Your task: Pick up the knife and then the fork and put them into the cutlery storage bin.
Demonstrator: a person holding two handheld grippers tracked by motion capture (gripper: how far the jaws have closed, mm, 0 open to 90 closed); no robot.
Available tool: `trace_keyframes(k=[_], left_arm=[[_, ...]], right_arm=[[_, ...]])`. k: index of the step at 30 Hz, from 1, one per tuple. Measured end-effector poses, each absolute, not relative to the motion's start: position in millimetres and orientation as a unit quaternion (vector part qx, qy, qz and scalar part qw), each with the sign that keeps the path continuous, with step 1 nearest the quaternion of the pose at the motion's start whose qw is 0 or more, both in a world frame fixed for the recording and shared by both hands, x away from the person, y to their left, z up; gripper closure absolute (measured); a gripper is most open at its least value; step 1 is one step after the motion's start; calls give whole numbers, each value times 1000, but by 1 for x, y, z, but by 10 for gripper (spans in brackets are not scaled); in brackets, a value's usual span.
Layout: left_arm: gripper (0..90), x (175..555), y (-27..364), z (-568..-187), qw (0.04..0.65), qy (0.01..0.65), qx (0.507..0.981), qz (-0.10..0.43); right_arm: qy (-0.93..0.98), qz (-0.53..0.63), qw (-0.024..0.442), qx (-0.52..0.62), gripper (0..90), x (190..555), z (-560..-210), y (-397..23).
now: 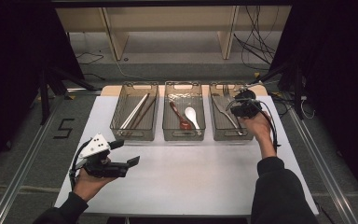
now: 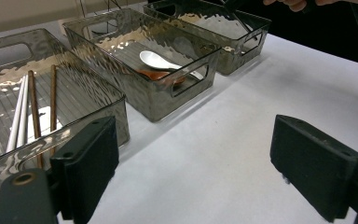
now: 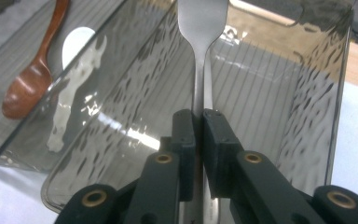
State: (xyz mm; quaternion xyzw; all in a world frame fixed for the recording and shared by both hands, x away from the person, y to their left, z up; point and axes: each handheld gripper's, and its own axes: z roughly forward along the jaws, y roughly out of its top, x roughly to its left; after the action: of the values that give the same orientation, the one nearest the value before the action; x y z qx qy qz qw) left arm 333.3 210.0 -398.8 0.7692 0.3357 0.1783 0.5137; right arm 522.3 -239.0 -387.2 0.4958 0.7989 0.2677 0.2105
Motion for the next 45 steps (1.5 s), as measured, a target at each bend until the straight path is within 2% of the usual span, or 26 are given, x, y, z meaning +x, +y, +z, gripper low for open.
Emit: trace_keyframes(k=[5,8,19,27,35,45], left_arm=[[150,334,210,-399,513,335,770,178],[150,333,210,-399,514,335,769,179],[150,333,211,-398,514,335,770,179],[150,333,210,-399,512,334,771,178],[150,333,209,-400,511,333,773,177],[150,333,208,-399,513,334,771,177]], right_arm=[[804,255,200,499,821,524,-392,-237],[805,256,197,498,705,525,-392,-236],[799,284,176,499,546,517,-382,-236],[794,337,160,480,443,490,-371,-234],[793,378,160,450,371,458,-364,-221],[792,411,155,424,345,416,-372,-212]])
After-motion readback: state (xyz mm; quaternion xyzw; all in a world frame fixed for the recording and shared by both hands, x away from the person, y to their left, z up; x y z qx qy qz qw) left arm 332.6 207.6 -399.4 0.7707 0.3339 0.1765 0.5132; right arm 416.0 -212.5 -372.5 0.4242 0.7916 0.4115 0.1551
